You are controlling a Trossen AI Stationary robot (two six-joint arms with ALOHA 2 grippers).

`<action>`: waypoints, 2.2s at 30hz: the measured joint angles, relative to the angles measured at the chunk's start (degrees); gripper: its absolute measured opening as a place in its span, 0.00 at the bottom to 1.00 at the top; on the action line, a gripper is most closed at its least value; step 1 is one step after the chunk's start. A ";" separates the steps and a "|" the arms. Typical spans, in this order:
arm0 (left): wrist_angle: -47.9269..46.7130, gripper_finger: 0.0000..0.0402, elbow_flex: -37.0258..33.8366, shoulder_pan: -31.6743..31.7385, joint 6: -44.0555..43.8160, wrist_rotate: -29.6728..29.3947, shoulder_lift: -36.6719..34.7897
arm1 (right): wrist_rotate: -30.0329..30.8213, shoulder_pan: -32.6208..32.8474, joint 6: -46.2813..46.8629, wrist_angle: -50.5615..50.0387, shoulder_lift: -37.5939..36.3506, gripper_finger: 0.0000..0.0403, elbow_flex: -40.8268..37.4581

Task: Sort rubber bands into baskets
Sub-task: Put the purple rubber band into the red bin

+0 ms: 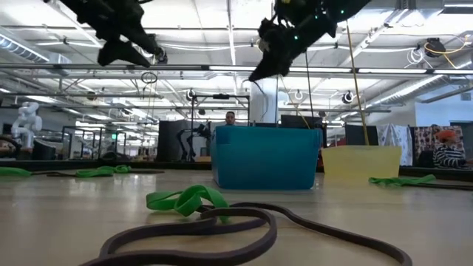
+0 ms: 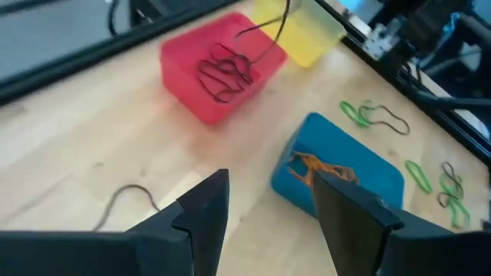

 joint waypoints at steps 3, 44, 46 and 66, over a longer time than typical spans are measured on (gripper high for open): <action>-0.57 0.48 0.00 -0.04 0.00 -0.81 -1.00 | 0.09 -1.94 1.34 -0.66 0.89 0.00 0.00; -4.99 0.48 -0.04 -4.36 14.25 0.44 -0.18 | 3.62 -0.21 24.22 -23.24 -0.04 0.38 0.07; -4.98 0.48 -0.04 -4.34 15.71 1.34 0.57 | -0.98 1.54 28.14 -30.21 -2.60 0.37 0.09; 4.91 0.48 -0.07 -6.95 20.92 15.96 14.22 | -1.84 41.54 66.69 -41.98 -7.45 0.33 -8.07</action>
